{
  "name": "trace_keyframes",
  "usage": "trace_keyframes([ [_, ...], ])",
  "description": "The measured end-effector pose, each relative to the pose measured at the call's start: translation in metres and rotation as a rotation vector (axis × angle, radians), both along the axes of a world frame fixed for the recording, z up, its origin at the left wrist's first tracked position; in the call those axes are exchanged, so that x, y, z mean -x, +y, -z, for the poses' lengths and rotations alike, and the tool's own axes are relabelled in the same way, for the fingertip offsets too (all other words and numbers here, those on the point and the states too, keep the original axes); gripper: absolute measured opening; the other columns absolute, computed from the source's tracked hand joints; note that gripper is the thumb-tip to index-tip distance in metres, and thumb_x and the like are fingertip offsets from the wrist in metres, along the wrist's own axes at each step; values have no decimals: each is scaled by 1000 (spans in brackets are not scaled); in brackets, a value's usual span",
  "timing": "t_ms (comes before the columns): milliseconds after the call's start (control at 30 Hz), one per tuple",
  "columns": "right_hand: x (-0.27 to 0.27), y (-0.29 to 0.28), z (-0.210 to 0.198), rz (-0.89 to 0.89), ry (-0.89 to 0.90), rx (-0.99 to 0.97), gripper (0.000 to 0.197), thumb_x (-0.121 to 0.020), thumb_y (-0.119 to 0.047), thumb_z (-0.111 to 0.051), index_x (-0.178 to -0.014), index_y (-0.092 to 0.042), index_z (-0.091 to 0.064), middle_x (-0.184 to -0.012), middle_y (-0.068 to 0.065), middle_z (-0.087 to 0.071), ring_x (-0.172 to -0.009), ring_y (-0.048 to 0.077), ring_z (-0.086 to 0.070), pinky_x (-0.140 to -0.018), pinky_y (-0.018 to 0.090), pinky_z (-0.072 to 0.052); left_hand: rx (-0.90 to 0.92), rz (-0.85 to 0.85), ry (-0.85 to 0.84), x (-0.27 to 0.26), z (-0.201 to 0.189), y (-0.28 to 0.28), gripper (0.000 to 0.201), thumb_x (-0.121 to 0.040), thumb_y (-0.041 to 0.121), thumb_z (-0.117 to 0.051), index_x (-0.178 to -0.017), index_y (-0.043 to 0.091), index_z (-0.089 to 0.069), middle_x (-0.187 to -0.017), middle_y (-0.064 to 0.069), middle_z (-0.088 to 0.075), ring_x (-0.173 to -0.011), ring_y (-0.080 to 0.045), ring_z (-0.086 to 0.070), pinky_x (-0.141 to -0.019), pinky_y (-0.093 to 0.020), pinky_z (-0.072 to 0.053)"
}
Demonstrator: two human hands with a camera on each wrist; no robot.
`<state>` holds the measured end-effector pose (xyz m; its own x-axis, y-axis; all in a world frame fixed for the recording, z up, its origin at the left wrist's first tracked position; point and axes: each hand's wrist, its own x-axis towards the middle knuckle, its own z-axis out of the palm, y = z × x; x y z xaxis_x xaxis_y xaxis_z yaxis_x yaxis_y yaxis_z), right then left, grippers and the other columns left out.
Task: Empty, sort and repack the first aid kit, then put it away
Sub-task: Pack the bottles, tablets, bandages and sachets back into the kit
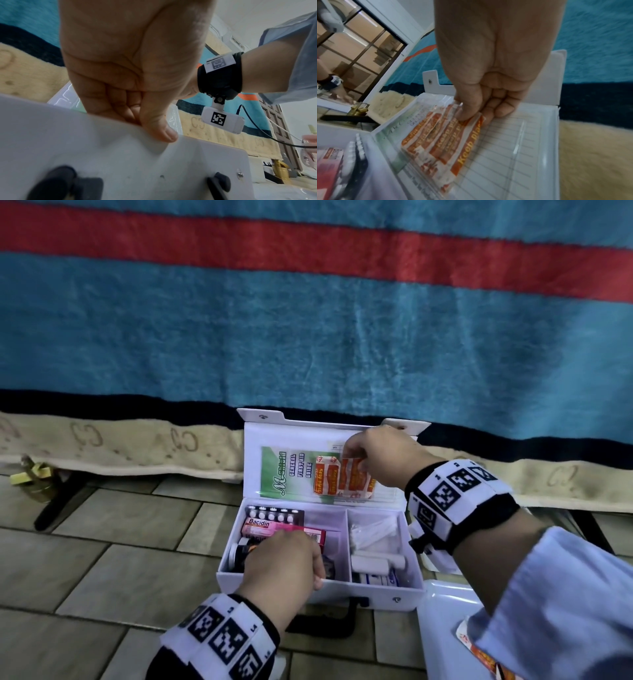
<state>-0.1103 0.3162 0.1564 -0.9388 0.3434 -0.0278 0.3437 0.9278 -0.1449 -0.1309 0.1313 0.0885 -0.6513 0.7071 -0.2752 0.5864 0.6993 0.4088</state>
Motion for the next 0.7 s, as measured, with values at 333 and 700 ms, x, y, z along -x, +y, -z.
trace_keyframes([
  [333,-10,1,-1,41,152,47,36,-84,4,-52,-110,-17,-67,-112,3,-69,-105,23,-63,-91,37,-51,-12,-5,-33,4,-1,-1,19,-83,10,-60,-73,24,-69,-74,3,-70,-73,-3,-63,-60,-14,-44],
  [700,-147,24,2,152,3,87,32,-83,1,-59,-100,-23,-71,-88,-8,-70,-81,6,-65,-71,8,-45,-17,4,11,7,7,2,31,-73,17,-78,-51,30,-60,-75,9,-71,-83,-11,-66,-76,-22,-51],
])
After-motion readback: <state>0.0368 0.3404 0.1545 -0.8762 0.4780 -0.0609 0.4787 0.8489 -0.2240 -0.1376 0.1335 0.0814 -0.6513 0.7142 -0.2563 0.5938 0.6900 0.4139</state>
